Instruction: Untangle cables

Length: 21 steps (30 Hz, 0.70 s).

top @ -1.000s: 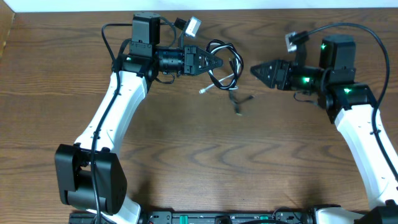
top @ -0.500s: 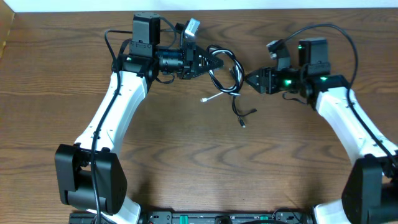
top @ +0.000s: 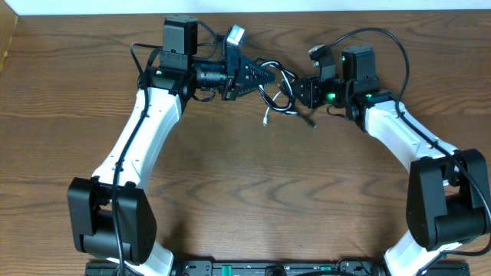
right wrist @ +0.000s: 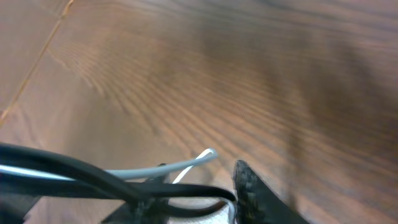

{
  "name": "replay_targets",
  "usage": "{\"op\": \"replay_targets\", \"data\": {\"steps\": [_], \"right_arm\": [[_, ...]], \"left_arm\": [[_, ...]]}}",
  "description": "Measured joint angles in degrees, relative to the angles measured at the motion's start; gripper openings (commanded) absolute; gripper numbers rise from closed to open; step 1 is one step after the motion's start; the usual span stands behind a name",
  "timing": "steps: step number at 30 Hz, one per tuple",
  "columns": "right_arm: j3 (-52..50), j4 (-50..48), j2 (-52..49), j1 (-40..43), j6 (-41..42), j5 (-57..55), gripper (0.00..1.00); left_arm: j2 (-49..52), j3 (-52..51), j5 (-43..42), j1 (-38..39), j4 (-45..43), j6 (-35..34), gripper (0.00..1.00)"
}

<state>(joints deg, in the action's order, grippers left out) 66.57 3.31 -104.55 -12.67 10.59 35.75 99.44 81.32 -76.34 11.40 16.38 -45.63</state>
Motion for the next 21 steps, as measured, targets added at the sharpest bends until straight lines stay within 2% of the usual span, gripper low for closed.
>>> {"op": "replay_targets", "data": {"steps": [6, 13, 18, 21], "right_arm": [[0.00, -1.49, 1.22, 2.27, 1.22, -1.09, 0.01], [0.00, -1.38, 9.79, 8.28, 2.62, 1.46, 0.01], [0.02, 1.20, 16.98, 10.23, 3.19, 4.31, 0.01], [0.02, 3.37, 19.69, 10.23, 3.52, 5.44, 0.01]], "left_arm": [[0.00, 0.02, 0.04, 0.00, 0.33, 1.38, 0.07], [0.00, 0.02, 0.13, 0.00, 5.49, 8.55, 0.07], [0.00, 0.02, 0.44, 0.00, 11.32, 17.86, 0.07], [0.00, 0.02, 3.56, 0.00, 16.68, 24.26, 0.07]]}}
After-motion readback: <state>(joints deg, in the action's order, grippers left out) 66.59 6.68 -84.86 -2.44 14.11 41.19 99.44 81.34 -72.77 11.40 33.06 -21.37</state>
